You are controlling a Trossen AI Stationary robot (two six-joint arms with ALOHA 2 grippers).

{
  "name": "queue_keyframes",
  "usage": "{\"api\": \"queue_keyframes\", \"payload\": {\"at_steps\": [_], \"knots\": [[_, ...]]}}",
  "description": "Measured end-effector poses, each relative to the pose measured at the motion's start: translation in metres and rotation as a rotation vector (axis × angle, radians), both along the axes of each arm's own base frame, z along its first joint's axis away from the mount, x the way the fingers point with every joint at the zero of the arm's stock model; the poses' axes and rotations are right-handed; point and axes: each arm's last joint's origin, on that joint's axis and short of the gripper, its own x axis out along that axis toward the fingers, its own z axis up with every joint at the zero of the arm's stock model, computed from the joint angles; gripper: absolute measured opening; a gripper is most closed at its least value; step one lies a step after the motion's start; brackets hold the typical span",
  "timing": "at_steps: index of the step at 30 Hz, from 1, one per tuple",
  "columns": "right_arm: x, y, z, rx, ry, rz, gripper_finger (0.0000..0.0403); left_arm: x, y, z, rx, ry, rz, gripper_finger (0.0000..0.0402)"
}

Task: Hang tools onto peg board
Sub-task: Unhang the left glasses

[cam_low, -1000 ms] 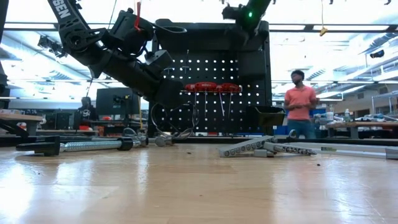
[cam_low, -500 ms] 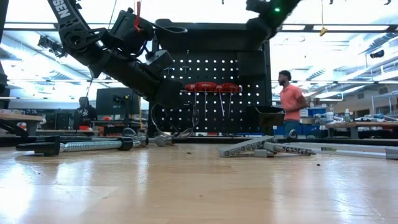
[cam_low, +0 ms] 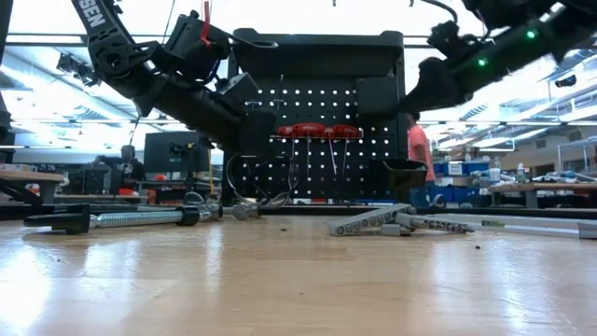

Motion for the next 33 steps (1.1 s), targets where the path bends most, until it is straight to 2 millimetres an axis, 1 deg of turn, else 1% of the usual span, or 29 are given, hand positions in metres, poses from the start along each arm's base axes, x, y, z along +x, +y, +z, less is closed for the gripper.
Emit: {"api": "queue_keyframes", "payload": {"at_steps": [2, 5, 8, 10, 14, 18, 22, 26, 29, 30, 33], "knots": [[-0.001, 0.004, -0.006, -0.004, -0.044, 0.018, 0.0302, 0.000, -0.001, 0.000, -0.025, -0.020, -0.008, 0.0076], [0.001, 0.008, -0.007, -0.011, -0.133, 0.049, 0.0299, 0.002, -0.003, -0.001, -0.045, -0.011, -0.101, 0.0076], [0.001, 0.010, -0.009, 0.002, -0.135, 0.101, 0.0297, 0.003, -0.003, 0.001, -0.001, 0.004, -0.122, 0.0076], [0.002, 0.011, -0.009, 0.012, -0.138, 0.136, 0.0298, 0.002, 0.001, 0.003, 0.038, 0.000, -0.052, 0.0076], [0.002, 0.011, -0.009, 0.016, -0.136, 0.151, 0.0298, -0.003, 0.011, 0.007, 0.103, -0.012, 0.147, 0.0076], [0.002, 0.011, -0.009, 0.016, -0.137, 0.151, 0.0291, -0.004, 0.015, 0.007, 0.181, 0.054, 0.192, 0.0076], [0.002, 0.011, -0.009, 0.016, -0.136, 0.151, 0.0277, -0.001, 0.018, 0.001, 0.262, 0.096, 0.272, 0.0071], [0.002, 0.011, -0.009, 0.011, -0.131, 0.153, 0.0265, 0.001, 0.022, -0.008, 0.326, 0.116, 0.419, 0.0060], [0.002, 0.011, -0.010, 0.015, -0.119, 0.152, 0.0257, -0.003, 0.033, -0.012, 0.347, 0.141, 0.556, 0.0054], [0.001, 0.011, -0.011, 0.018, -0.112, 0.151, 0.0255, -0.006, 0.039, -0.012, 0.344, 0.141, 0.567, 0.0052], [0.001, 0.011, -0.013, 0.025, -0.092, 0.151, 0.0249, -0.012, 0.053, -0.016, 0.289, 0.083, 0.471, 0.0044]]}}
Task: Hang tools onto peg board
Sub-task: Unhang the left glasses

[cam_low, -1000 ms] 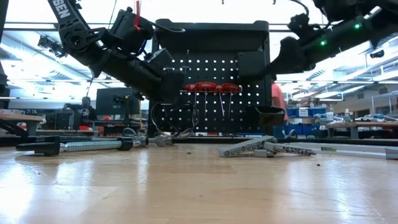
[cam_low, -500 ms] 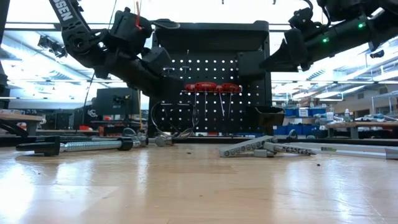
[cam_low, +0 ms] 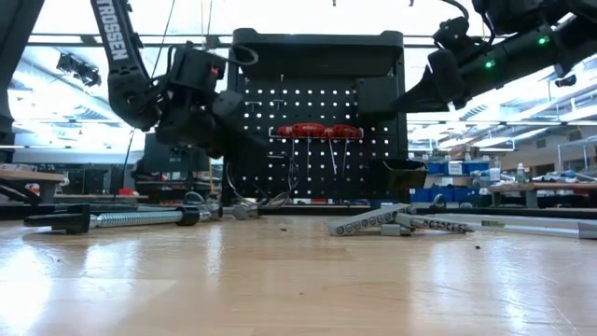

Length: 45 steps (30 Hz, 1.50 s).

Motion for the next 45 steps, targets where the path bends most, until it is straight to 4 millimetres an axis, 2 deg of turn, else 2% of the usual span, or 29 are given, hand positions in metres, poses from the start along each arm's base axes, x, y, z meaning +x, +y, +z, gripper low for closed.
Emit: {"api": "queue_keyframes", "payload": {"at_steps": [2, 5, 12, 17, 20, 25, 29, 35, 45], "knots": [[0.000, 0.001, -0.001, 0.002, 0.005, 0.003, 0.0247, -0.003, 0.009, -0.001, -0.041, -0.080, -0.045, 0.0038], [0.000, 0.004, -0.002, 0.023, 0.008, 0.012, 0.0247, -0.012, 0.019, -0.005, -0.072, -0.151, 0.024, 0.0032], [-0.001, 0.009, -0.006, 0.063, 0.035, 0.029, 0.0245, -0.025, 0.023, -0.010, -0.073, -0.255, 0.160, 0.0031], [0.000, 0.011, -0.006, 0.070, 0.032, 0.037, 0.0243, -0.031, 0.043, -0.009, -0.128, -0.340, 0.105, 0.0058], [-0.001, 0.012, -0.008, 0.080, 0.040, 0.039, 0.0243, -0.033, 0.056, -0.009, -0.162, -0.330, 0.092, 0.0096], [-0.002, 0.012, -0.010, 0.108, 0.054, 0.029, 0.0240, -0.033, 0.061, -0.005, -0.131, -0.273, 0.130, 0.0168], [-0.002, 0.012, -0.011, 0.110, 0.057, 0.028, 0.0240, -0.033, 0.071, -0.003, -0.137, -0.263, 0.145, 0.0203], [-0.002, 0.012, -0.011, 0.123, 0.050, 0.024, 0.0236, -0.034, 0.094, -0.002, -0.247, -0.235, 0.150, 0.0211], [-0.001, 0.015, -0.010, 0.133, 0.037, 0.035, 0.0235, -0.037, 0.111, 0.003, -0.276, -0.225, 0.202, 0.0202]]}}
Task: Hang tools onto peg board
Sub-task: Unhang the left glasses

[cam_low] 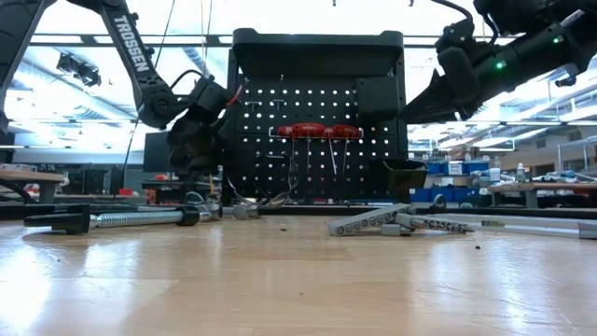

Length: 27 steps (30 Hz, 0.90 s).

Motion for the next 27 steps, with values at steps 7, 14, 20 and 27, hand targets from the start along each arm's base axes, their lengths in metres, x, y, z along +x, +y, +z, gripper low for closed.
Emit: {"api": "queue_keyframes", "payload": {"at_steps": [7, 14, 20, 27], "knots": [[0.0001, 0.0000, 0.0003, -0.001, -0.003, 0.000, 0.0233, 0.0008, 0.0046, 0.0039, 0.004, -0.017, -0.010, 0.0139], [0.0001, 0.0000, 0.0004, -0.002, -0.004, 0.000, 0.0230, 0.0005, 0.0046, 0.0037, 0.006, 0.011, -0.013, 0.0017], [0.0001, -0.0001, 0.0004, -0.001, -0.004, 0.000, 0.0231, 0.0016, 0.0031, 0.0037, 0.007, 0.013, -0.012, 0.0007], [0.0002, 0.0000, 0.0004, 0.004, -0.007, 0.000, 0.0229, 0.0061, -0.0042, 0.0040, 0.031, 0.032, 0.041, 0.0003]]}}
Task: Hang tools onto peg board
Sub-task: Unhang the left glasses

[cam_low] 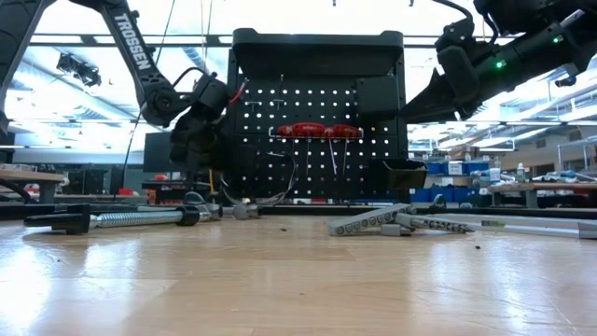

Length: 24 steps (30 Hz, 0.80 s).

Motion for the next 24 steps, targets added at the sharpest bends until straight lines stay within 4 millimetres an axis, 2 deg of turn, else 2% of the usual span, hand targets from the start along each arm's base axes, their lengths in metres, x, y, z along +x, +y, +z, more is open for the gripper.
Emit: {"api": "queue_keyframes", "payload": {"at_steps": [12, 24], "knots": [[0.000, 0.002, 0.000, 0.003, -0.001, 0.013, 0.0227, 0.007, -0.012, 0.005, 0.081, -0.029, 0.128, 0.0002], [0.001, 0.008, 0.000, 0.001, -0.003, 0.047, 0.0223, 0.018, -0.006, 0.026, 0.155, 0.096, 0.198, 0.0002]]}}
